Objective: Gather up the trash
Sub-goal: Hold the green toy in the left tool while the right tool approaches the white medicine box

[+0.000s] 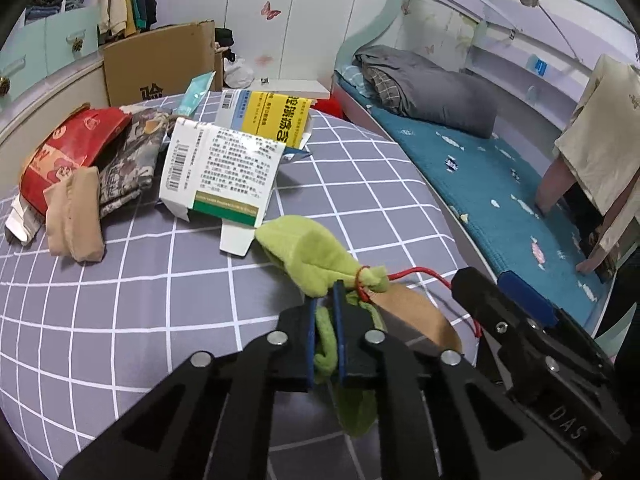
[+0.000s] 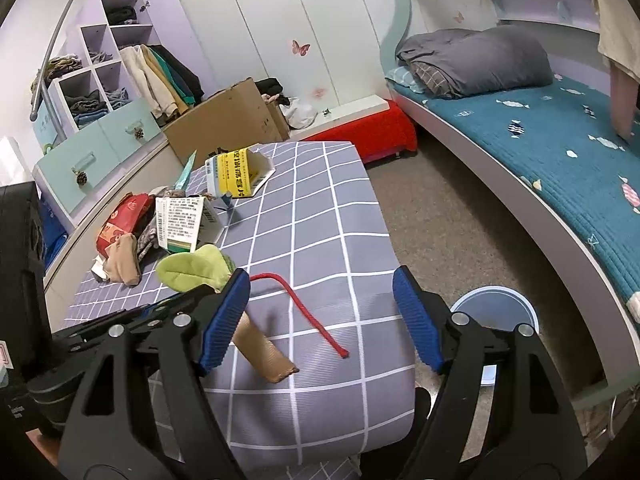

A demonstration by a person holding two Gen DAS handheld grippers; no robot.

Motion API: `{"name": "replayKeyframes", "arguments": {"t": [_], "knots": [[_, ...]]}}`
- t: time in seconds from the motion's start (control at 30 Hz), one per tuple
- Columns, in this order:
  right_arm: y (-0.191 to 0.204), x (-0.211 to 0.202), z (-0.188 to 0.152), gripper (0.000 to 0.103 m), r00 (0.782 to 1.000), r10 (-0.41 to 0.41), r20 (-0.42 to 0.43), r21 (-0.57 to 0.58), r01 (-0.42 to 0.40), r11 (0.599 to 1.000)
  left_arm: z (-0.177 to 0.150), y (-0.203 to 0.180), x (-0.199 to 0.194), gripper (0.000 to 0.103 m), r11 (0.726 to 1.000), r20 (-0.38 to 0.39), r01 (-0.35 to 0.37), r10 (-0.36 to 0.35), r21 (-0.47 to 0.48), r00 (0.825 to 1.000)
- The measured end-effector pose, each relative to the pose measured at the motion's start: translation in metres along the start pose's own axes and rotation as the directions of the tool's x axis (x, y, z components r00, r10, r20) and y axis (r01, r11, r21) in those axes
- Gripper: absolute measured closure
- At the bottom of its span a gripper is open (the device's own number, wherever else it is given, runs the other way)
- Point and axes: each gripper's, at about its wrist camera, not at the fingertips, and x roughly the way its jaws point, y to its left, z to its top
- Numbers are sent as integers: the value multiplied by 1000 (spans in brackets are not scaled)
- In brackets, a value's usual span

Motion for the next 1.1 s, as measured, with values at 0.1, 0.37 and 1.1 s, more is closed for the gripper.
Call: {"name": "replayKeyframes", "arguments": {"t": [0.1, 0.37, 1.1], "knots": [[5, -1, 0, 30, 1000, 8, 1, -4, -8, 1000, -2, 5, -4, 97, 1000, -1, 13, -13, -14, 1000], [25, -6, 0, 29, 999, 37, 5, -23, -37, 999, -9, 26, -23, 99, 999, 22, 12, -11, -32, 1000], [108, 2, -10, 28, 994, 105, -25, -126, -107, 986, -21, 99, -73, 99, 991, 95, 6, 7, -135, 995]]}}
